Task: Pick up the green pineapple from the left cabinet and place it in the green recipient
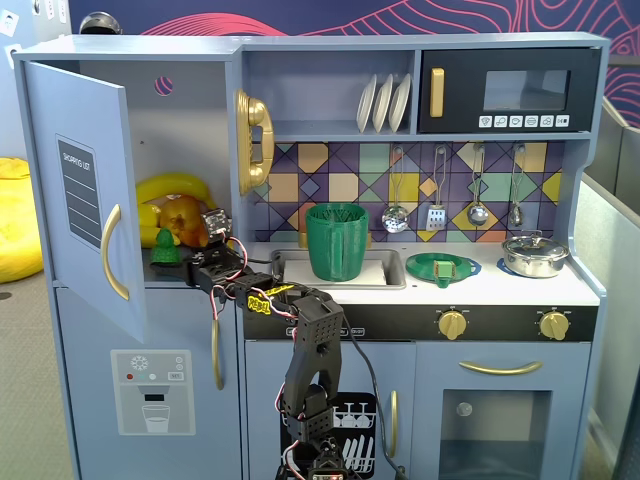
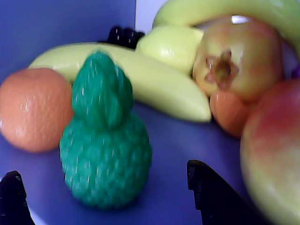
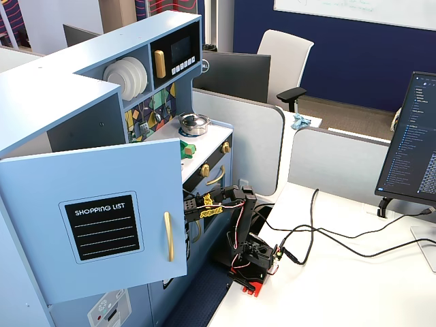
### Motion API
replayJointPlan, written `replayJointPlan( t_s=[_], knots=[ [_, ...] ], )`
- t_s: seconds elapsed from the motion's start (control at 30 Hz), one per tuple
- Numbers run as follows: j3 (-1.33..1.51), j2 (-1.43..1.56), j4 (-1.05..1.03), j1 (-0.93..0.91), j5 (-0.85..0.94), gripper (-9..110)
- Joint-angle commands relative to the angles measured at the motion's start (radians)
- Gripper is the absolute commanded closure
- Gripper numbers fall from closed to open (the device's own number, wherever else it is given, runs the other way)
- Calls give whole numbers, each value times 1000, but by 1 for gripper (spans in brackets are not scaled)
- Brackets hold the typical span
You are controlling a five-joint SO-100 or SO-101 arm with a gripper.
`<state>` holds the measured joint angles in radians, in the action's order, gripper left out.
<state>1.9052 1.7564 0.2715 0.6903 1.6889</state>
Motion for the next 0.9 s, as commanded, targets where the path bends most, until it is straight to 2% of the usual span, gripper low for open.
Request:
replayJointPlan(
  t_s=[0.0, 0.87],
  knots=[
    [-103, -3, 31, 23, 12, 63],
    [-270, -163, 32, 63, 23, 65]
  ],
)
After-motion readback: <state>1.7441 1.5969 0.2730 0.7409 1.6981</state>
